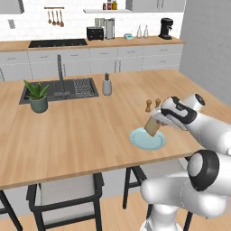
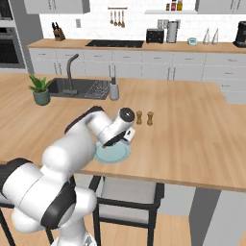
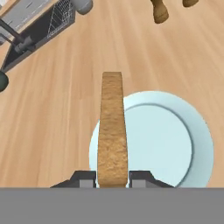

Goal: Start the toaster. Once the lever pops up, take the bread to the plate on the dining counter.

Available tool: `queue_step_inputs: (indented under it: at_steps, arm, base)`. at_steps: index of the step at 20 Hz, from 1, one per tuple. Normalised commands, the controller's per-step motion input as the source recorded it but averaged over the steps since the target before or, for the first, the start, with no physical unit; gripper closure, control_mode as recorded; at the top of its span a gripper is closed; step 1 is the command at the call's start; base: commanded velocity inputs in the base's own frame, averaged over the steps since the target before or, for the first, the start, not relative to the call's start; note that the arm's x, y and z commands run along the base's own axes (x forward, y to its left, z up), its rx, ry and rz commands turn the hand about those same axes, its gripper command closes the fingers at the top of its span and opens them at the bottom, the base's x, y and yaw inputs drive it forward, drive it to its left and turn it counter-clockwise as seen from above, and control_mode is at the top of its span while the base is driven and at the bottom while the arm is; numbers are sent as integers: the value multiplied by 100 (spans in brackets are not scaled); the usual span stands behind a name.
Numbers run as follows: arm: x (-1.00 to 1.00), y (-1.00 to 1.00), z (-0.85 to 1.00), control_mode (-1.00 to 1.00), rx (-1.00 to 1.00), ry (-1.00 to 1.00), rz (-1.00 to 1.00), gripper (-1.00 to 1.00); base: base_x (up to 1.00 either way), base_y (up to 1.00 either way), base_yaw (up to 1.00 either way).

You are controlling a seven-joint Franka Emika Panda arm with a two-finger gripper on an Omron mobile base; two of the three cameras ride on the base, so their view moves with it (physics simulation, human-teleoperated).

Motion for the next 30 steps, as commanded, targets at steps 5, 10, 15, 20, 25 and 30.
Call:
queue_step_inputs:
  at_steps: [5,10,15,20,25,30]
  arm:
    - [44,4,-50,-100,5,2,0,100]
    - [2,18,-5,-100,1,3,0,100]
    - [0,15,-9,-100,0,0,0,100]
    - [0,13,-30,-100,0,-2,0,100]
    - [8,2,-18,-100,0,0,0,100]
    - [2,0,0,-100,0,0,0,100]
  base:
    - [0,0,0]
    - [0,0,0]
    - [0,0,0]
    - [0,0,0]
    - [0,0,0]
    - [0,0,0]
